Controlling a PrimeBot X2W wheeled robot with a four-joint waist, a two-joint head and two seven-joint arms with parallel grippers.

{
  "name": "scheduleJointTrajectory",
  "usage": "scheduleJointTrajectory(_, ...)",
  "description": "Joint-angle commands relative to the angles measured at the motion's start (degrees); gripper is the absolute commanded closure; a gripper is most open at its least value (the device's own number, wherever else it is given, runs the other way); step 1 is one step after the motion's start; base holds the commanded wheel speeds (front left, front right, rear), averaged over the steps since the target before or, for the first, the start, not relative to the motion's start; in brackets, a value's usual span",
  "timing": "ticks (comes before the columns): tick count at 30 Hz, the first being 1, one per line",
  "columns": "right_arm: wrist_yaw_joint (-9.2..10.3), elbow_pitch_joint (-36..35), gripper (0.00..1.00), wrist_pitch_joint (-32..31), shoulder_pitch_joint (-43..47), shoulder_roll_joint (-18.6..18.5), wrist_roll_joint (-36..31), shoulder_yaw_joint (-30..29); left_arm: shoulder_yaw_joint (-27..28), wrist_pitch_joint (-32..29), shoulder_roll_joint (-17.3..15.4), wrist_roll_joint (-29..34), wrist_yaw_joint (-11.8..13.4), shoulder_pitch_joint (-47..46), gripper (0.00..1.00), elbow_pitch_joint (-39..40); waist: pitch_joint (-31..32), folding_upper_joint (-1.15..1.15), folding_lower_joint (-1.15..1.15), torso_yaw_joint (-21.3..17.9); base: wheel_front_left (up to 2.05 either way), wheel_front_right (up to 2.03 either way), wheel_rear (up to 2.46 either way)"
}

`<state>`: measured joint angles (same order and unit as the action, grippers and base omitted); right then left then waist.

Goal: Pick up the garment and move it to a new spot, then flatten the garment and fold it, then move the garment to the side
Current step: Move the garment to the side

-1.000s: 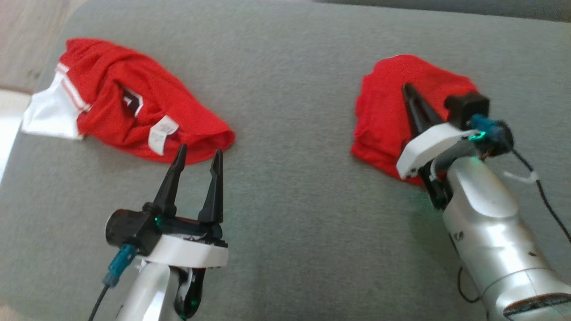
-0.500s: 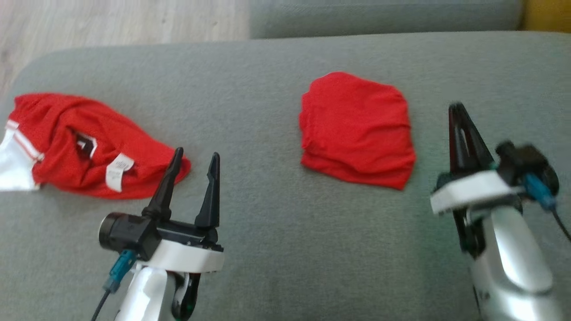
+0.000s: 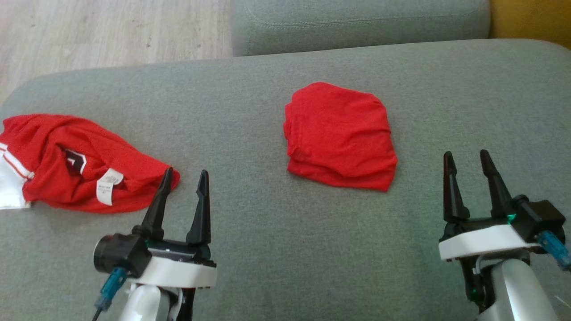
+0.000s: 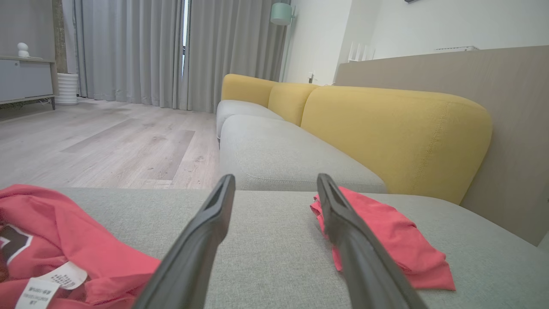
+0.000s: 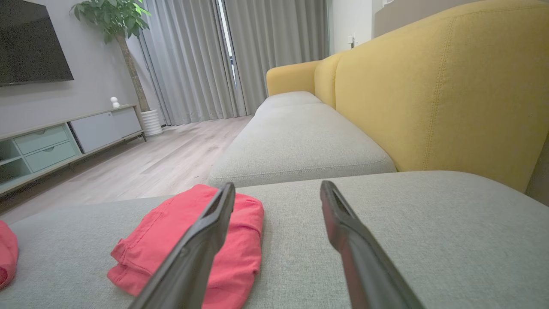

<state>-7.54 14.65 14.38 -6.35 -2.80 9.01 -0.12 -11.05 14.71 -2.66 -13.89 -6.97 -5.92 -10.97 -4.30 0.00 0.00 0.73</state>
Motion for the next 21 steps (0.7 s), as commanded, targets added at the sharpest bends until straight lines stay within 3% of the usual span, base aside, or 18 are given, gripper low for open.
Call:
scheduleJointTrajectory(1, 0.05, -2.3, 0.0, 0.6, -1.6, -0.1, -0.1, 1.1, 2.1, 0.3, -0.2, -0.1, 0.6, -1.0, 0.0, 1.8, -0.2, 0.0, 0.0, 0.3, 0.0, 0.0, 0.0)
scheduleJointTrajectory(8, 0.05, -1.5, 0.0, 0.6, -4.2, -0.1, -2.1, -0.6, 1.2, 0.3, -0.2, 0.2, 0.6, -2.0, 0.0, 2.3, -2.2, 0.0, 0.0, 2.3, 0.0, 0.0, 0.0)
scheduleJointTrajectory(14, 0.05, 8.7, 0.0, -1.8, -11.6, -0.1, -4.0, 0.5, -0.7, 0.3, -0.2, 0.3, 0.3, -4.2, 0.0, 1.8, -6.6, 0.0, 0.0, 5.8, 0.0, 0.0, 0.0)
scheduleJointTrajectory(21, 0.05, 20.6, 0.0, -5.8, -19.5, -0.1, -3.7, -2.1, -1.8, 0.3, -0.2, -0.5, 0.0, -5.7, 0.0, 1.5, -9.4, 0.0, 0.0, 8.8, 0.0, 0.0, 0.0)
